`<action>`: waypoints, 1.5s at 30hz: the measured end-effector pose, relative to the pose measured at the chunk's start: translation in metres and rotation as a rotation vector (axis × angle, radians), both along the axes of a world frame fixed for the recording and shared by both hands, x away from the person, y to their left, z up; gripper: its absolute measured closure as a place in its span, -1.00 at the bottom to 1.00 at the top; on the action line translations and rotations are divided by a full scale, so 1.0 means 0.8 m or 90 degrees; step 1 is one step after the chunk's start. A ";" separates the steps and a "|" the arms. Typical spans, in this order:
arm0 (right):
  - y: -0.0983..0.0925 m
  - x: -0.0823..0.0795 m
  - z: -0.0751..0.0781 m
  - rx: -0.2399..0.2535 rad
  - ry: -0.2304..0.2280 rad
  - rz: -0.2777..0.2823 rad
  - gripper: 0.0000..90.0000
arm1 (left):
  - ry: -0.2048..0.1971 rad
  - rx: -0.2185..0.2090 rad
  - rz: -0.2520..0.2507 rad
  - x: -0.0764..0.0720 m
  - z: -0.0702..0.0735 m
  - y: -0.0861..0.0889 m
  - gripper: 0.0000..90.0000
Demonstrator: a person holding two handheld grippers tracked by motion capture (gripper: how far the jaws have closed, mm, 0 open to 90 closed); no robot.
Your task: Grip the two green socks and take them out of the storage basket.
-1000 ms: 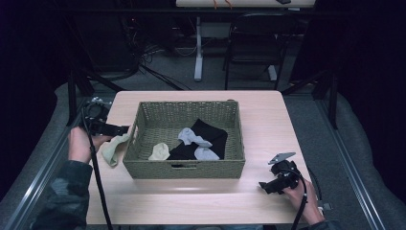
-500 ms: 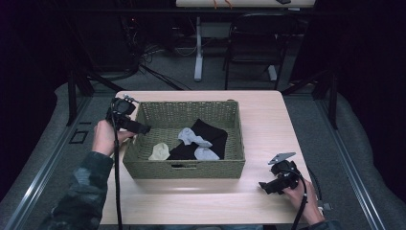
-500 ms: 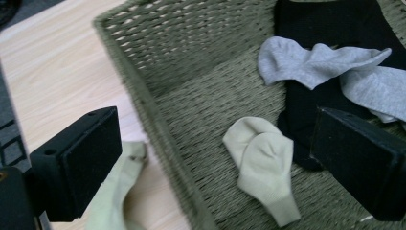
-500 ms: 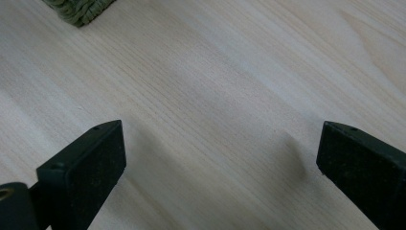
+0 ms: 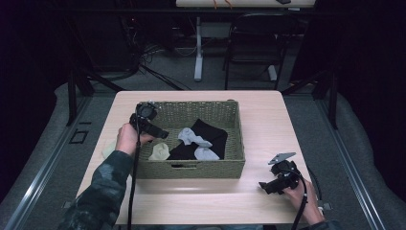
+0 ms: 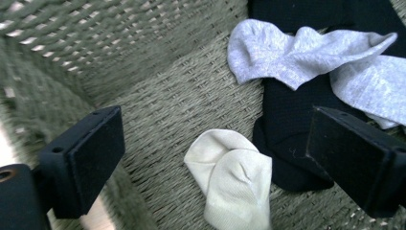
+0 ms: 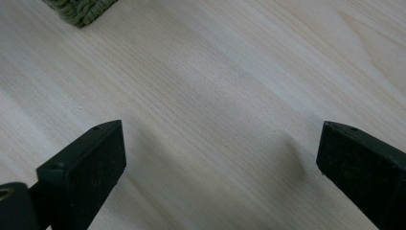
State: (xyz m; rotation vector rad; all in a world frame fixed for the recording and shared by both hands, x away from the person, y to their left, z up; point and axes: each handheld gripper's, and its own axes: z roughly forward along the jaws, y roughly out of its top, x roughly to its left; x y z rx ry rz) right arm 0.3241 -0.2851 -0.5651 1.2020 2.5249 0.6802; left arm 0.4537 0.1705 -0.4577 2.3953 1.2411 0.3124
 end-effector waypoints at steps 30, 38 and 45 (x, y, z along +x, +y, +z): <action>-0.003 -0.001 0.001 0.003 0.003 -0.001 -0.95 | 0.126 0.051 -0.018 0.034 -0.077 -0.023 -0.58; -0.004 -0.001 0.001 -0.001 0.003 -0.002 -0.95 | 0.173 0.075 -0.021 0.038 -0.089 -0.026 -0.33; -0.004 -0.002 0.000 0.005 0.000 -0.006 -0.95 | 0.205 0.091 -0.020 0.042 -0.098 -0.027 -0.08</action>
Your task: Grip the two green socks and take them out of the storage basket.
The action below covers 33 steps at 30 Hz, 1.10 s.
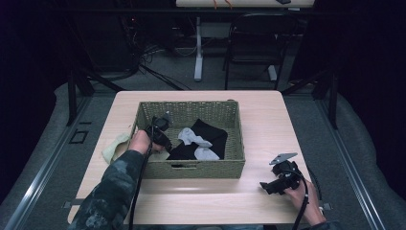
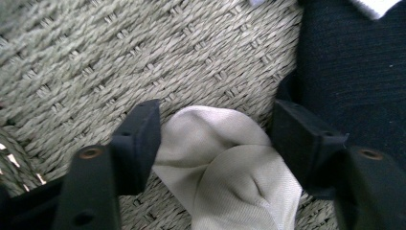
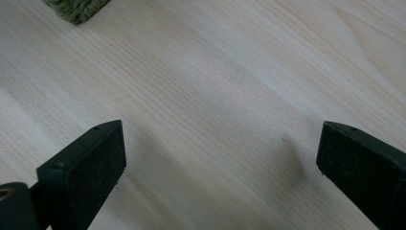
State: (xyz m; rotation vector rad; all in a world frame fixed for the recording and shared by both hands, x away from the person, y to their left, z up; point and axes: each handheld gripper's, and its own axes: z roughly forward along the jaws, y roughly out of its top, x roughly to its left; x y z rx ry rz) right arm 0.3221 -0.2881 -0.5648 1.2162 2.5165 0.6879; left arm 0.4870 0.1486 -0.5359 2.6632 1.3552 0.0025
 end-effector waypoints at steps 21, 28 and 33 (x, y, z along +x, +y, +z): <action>0.000 0.000 0.001 -0.006 -0.001 0.000 -0.95 | -0.134 -0.067 -0.015 -0.023 0.085 0.013 0.95; 0.000 0.000 0.000 -0.001 0.002 0.001 -0.95 | -0.180 -0.096 -0.024 -0.033 0.127 0.016 0.95; 0.000 0.001 0.000 -0.007 0.000 0.002 -0.95 | -0.198 -0.109 -0.030 -0.039 0.153 0.020 0.95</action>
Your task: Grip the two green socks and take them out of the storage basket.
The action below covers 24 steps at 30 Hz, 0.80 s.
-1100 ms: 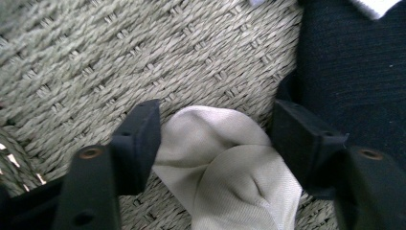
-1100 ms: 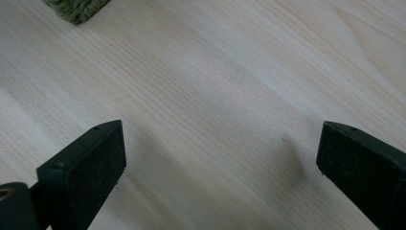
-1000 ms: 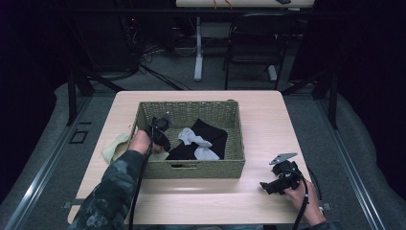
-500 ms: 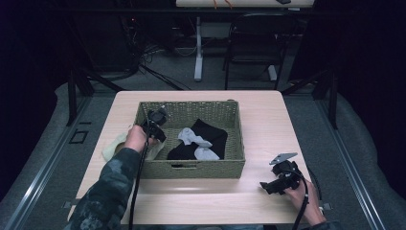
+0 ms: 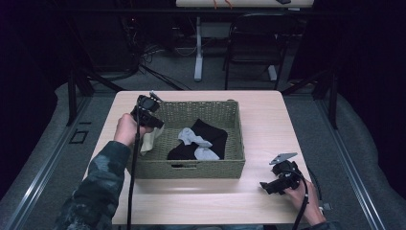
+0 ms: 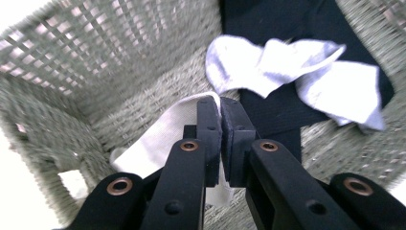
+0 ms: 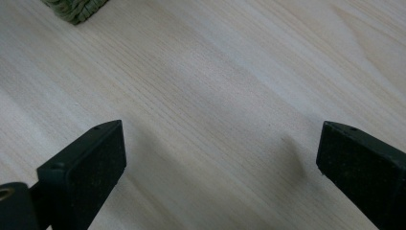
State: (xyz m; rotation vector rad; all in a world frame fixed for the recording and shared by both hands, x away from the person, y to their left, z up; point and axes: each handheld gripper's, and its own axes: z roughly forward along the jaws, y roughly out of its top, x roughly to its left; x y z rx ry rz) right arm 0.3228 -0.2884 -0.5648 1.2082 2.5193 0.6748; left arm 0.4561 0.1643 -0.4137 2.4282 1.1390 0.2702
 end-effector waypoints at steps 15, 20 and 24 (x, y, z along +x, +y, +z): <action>0.000 0.000 0.001 -0.007 0.001 -0.002 -0.95 | -0.051 -0.018 -0.027 -0.018 0.077 -0.005 0.95; 0.001 0.000 0.000 -0.001 -0.002 -0.006 -0.95 | -0.055 -0.019 -0.033 -0.020 0.095 -0.006 0.95; -0.001 0.002 -0.001 0.004 0.012 -0.009 -0.95 | -0.056 -0.010 -0.031 -0.018 0.114 -0.005 0.95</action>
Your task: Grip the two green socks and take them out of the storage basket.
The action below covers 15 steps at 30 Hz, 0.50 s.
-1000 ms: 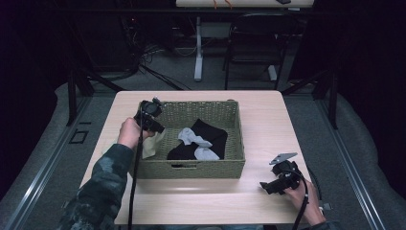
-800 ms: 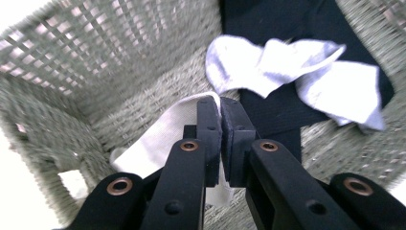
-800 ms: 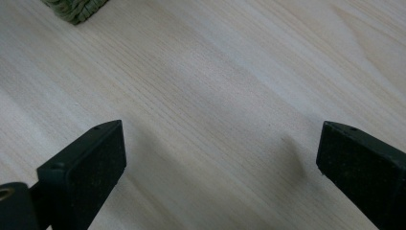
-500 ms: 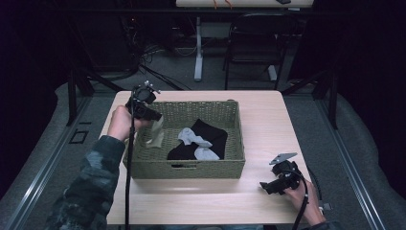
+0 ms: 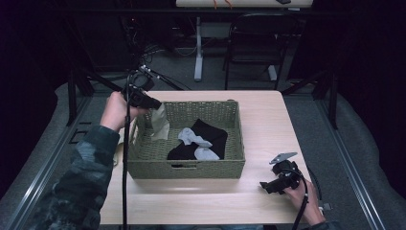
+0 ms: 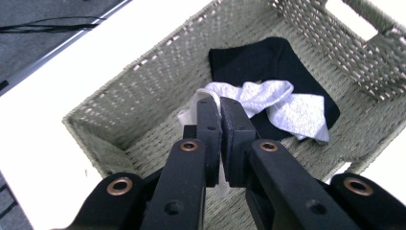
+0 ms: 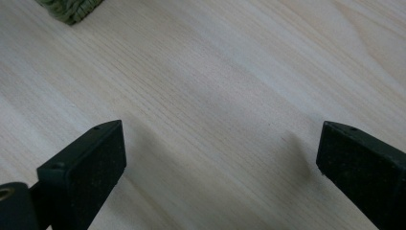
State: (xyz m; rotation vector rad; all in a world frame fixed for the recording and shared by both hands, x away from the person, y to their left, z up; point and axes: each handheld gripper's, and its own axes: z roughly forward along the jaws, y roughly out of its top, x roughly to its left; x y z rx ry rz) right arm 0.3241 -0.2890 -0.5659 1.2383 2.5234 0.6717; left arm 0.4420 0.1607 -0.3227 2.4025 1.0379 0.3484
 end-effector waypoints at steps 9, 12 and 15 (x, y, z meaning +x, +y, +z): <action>0.002 -0.001 -0.001 0.001 -0.007 -0.003 -0.95 | -0.014 -0.004 0.003 0.000 0.031 0.009 0.95; 0.001 0.000 -0.001 0.000 0.005 0.003 -0.95 | -0.023 -0.006 0.005 0.000 0.045 0.012 0.95; 0.001 0.000 0.000 -0.002 0.005 0.003 -0.95 | -0.026 -0.005 0.005 -0.001 0.051 0.011 0.95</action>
